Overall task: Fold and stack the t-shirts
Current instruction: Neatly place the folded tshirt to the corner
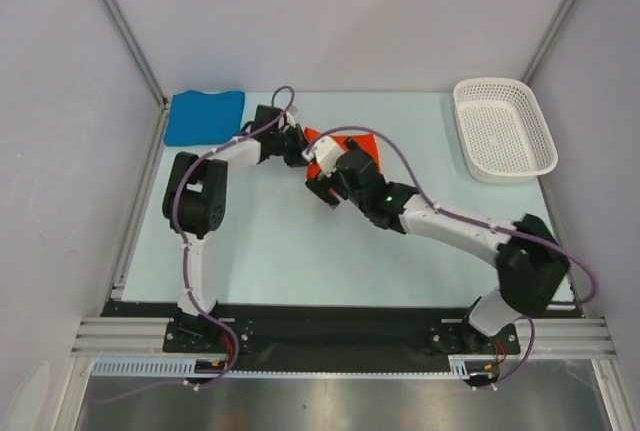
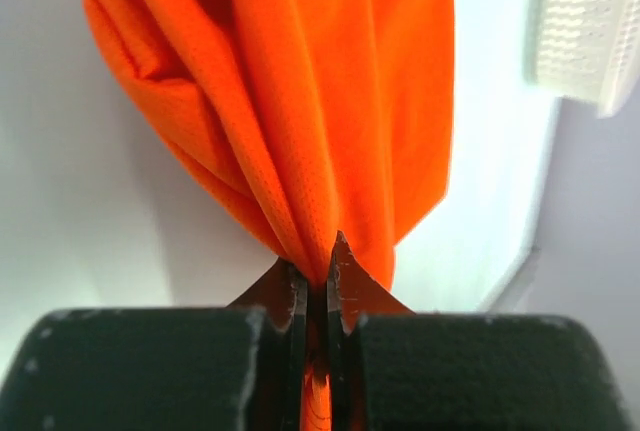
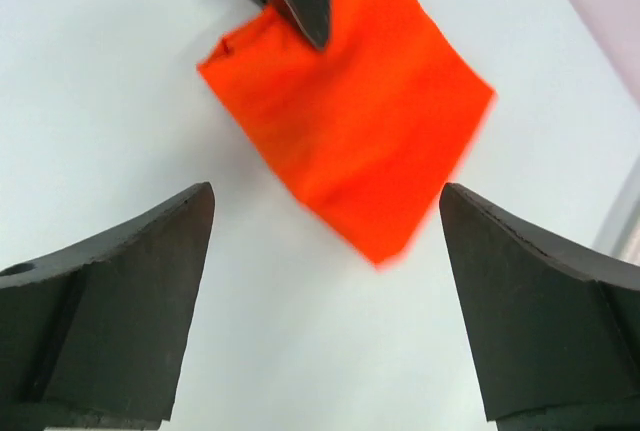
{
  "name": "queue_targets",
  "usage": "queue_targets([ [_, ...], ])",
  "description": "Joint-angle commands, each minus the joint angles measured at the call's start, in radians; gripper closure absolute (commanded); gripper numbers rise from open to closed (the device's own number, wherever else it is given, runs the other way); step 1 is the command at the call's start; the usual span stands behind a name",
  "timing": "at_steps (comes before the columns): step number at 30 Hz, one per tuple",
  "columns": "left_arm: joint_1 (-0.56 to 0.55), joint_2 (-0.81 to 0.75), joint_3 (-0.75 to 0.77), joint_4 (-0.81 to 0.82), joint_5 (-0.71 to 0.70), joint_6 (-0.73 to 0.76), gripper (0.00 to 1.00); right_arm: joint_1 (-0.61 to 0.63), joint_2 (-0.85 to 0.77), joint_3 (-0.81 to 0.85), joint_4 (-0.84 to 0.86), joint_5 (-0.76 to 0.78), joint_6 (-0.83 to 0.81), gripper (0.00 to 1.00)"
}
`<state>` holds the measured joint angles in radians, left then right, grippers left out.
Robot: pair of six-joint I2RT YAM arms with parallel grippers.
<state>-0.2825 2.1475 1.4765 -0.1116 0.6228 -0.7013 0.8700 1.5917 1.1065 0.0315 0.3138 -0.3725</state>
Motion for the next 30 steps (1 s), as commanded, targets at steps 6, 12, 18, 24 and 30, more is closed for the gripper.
queue_targets([
  [6,0.000,-0.035,0.395,-0.555,-0.280,0.538,1.00,0.003,-0.405,0.004,-0.573,0.006,0.515,0.00],
  [12,0.006,0.051,0.712,-0.749,-0.490,0.677,0.99,0.012,-0.606,-0.140,-0.579,-0.100,0.523,0.00],
  [18,0.029,0.075,0.841,-0.841,-0.679,0.792,1.00,-0.035,-0.650,-0.168,-0.607,-0.148,0.472,0.00],
  [24,0.085,0.048,0.818,-0.757,-0.690,0.925,1.00,-0.115,-0.592,-0.160,-0.558,-0.194,0.420,0.00],
  [30,0.121,0.103,0.941,-0.751,-0.727,1.051,1.00,-0.137,-0.500,-0.122,-0.564,-0.194,0.402,0.00],
])
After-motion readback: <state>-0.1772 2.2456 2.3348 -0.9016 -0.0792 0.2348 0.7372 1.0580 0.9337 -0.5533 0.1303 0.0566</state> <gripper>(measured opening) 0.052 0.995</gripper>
